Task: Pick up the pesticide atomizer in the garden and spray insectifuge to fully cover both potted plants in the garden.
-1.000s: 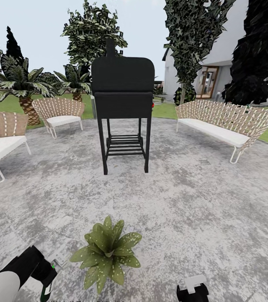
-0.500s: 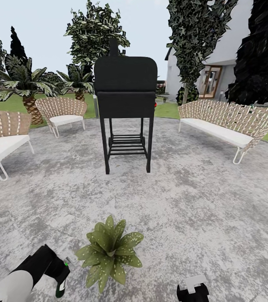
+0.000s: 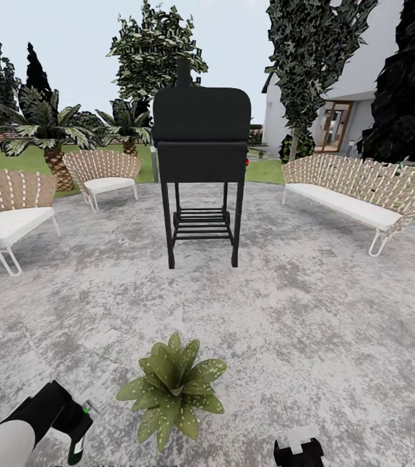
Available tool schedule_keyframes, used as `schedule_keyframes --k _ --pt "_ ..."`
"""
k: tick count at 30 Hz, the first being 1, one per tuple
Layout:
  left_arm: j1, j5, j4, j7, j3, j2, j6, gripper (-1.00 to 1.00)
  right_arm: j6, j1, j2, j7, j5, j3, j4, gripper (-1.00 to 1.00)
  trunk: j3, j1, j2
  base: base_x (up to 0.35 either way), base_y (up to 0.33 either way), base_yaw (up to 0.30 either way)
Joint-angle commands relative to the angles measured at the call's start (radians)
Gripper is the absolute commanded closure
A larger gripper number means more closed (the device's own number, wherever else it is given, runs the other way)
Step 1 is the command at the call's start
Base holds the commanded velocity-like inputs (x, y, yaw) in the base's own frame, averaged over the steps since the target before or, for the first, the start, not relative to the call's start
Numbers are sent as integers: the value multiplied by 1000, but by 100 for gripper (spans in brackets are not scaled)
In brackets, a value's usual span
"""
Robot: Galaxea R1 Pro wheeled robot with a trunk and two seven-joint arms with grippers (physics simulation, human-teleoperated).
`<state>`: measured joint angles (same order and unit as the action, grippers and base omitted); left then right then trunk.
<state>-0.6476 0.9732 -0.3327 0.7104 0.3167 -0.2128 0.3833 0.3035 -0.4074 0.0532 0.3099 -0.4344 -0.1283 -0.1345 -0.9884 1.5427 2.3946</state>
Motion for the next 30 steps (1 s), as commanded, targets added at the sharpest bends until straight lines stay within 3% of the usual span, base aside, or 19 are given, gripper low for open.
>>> schedule_keyframes --k 1,11,21,30 --pt "0 4 -1 6 8 1 8 100 3 -1 0 3 -10 -8 1 -100 -1 0 0 0 0 269" --pt "0 4 -8 4 7 15 11 100 3 -1 0 3 -10 -8 1 -100 -1 0 0 5 -11 182" --pt "-1 3 -13 4 8 16 11 100 3 -1 0 3 -10 -8 1 -100 -1 0 0 -14 -251 7" --pt "-1 1 -14 8 11 16 12 100 3 -1 0 3 -10 -8 1 -100 -1 0 0 -113 -115 233"
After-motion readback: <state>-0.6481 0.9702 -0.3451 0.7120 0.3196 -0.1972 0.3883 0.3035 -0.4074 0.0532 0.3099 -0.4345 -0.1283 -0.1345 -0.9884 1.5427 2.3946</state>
